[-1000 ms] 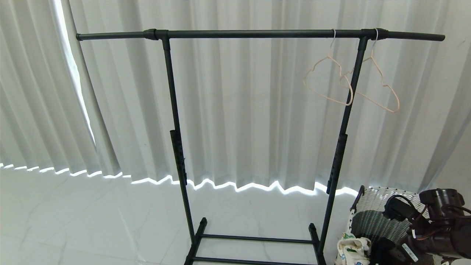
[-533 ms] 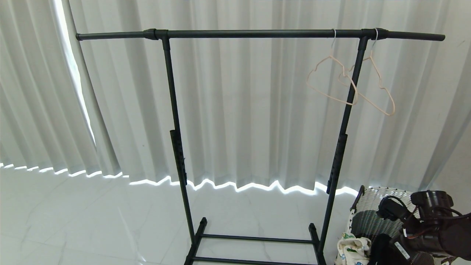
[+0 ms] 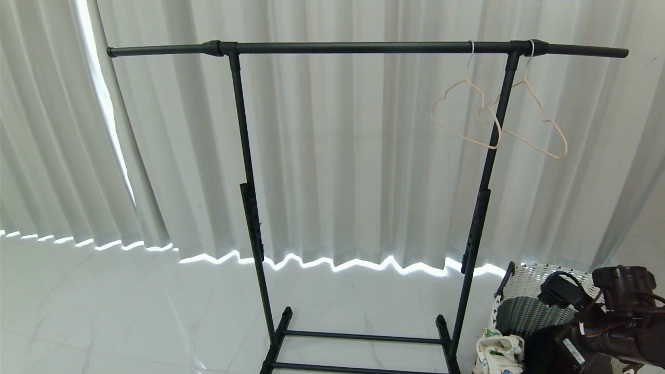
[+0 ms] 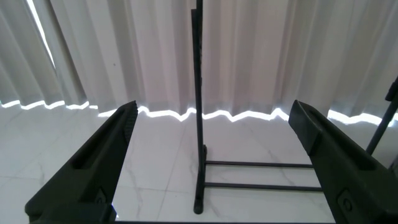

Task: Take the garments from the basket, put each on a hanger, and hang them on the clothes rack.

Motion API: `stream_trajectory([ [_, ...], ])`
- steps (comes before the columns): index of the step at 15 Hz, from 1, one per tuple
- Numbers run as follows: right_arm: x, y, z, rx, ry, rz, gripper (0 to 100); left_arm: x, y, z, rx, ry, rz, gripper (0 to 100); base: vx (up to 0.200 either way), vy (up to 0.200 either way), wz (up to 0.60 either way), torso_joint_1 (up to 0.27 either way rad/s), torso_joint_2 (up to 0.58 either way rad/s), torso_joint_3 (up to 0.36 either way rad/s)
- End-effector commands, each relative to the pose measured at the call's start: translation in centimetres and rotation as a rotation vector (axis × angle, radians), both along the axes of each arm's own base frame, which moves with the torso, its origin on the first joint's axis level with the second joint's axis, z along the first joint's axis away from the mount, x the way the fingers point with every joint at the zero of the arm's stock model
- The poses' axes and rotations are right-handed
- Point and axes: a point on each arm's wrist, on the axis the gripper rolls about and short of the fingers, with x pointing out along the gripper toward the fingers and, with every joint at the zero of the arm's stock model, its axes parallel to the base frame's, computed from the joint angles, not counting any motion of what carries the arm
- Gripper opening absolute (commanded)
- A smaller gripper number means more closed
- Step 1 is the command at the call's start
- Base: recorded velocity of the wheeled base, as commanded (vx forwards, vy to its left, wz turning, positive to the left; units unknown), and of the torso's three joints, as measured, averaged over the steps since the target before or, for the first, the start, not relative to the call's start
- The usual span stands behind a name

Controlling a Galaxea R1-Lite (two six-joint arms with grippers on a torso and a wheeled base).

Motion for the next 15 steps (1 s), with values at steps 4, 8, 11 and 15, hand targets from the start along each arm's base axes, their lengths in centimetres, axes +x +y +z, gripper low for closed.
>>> stream_trajectory([
  [4,-5.9,0.2,8.0,-0.008,-0.264,0.002,0,0.0,0.0,0.0,0.001,0.0,-0.001,100,0.0,0.0,0.0,0.0,0.0,0.0],
  [8,-10.6,0.3,14.6,-0.007,-0.275,-0.001,0,0.0,0.0,0.0,-0.001,0.0,-0.001,100,0.0,0.0,0.0,0.0,0.0,0.0],
  [11,-14.3,0.4,19.0,-0.007,-0.338,-0.002,0,0.0,0.0,0.0,0.001,0.0,-0.001,100,0.0,0.0,0.0,0.0,0.0,0.0],
  [15,-17.8,0.4,20.9,-0.052,-0.465,-0.054,0,0.0,0.0,0.0,0.002,0.0,-0.001,100,0.0,0.0,0.0,0.0,0.0,0.0],
])
